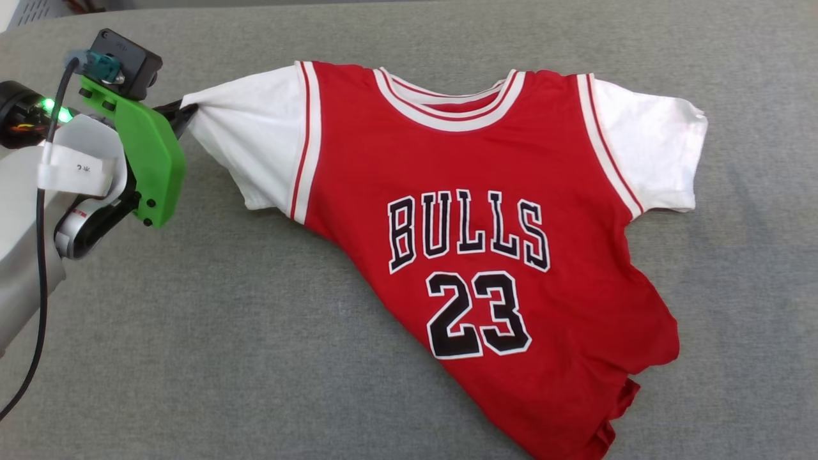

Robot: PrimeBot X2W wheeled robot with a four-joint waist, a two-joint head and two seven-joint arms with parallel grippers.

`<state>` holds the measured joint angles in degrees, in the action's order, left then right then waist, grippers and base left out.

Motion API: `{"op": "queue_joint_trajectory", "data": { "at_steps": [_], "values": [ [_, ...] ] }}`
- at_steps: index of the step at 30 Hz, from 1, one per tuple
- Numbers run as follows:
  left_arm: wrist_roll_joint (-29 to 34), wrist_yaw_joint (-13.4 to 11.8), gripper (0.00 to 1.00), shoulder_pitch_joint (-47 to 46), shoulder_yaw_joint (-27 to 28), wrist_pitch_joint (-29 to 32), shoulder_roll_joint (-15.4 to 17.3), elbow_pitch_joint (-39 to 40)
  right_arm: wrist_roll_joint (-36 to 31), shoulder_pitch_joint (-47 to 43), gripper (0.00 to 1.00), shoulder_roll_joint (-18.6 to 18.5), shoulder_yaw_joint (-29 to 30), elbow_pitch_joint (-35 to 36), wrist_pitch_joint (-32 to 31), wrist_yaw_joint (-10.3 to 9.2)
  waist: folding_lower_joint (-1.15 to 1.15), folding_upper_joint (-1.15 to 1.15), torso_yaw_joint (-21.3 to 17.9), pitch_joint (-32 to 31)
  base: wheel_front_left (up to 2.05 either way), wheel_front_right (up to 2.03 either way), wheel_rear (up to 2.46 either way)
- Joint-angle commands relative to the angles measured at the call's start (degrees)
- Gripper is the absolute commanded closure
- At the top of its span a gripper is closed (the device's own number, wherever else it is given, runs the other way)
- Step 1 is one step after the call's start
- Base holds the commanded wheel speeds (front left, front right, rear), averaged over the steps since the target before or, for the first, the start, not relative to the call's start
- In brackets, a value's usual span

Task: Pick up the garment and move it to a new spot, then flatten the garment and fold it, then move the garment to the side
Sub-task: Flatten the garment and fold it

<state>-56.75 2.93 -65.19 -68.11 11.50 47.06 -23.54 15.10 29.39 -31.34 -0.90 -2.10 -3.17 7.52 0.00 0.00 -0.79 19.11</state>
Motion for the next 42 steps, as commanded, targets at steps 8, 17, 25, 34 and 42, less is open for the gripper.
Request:
{"op": "queue_joint_trajectory", "data": {
  "at_steps": [8, 17, 25, 34, 42],
  "values": [
    [3.58, -3.58, 1.0, 0.0, 0.13, -2.27, 0.46, 6.38, 16.53, 8.81, 0.0, -11.83, -13.29, -7.17, -25.71, -0.03, 0.0, 0.0, 4.12, 4.39, 0.0, 0.0, 0.0],
    [7.0, -6.25, 1.0, -2.64, 0.34, -3.1, -0.13, 12.81, 26.82, 18.22, 0.0, -16.3, -21.32, -10.67, -42.93, -0.03, 0.0, 0.0, 6.92, 10.25, 0.0, 0.0, 0.0],
    [9.47, -7.6, 1.0, -5.26, 0.72, -3.98, -1.14, 15.44, 27.61, 22.3, 0.0, -15.25, -25.97, -16.37, -43.56, -0.03, 0.0, 0.0, 9.46, 15.03, 0.0, 0.0, 0.0],
    [9.36, -7.35, 1.0, -5.32, 0.6, -4.52, -1.32, 14.5, 29.92, 19.97, 0.71, -15.17, -30.66, -19.76, -40.66, -0.03, 0.0, 0.0, 9.0, 15.28, 0.0, 0.0, 0.0],
    [8.78, -6.64, 1.0, -4.56, 0.32, -5.34, -1.3, 11.69, 29.99, 22.66, 1.0, -15.38, -31.6, -19.44, -32.61, -0.03, 0.0, 0.0, 7.49, 11.52, 0.0, 0.0, 0.0]
  ]
}}
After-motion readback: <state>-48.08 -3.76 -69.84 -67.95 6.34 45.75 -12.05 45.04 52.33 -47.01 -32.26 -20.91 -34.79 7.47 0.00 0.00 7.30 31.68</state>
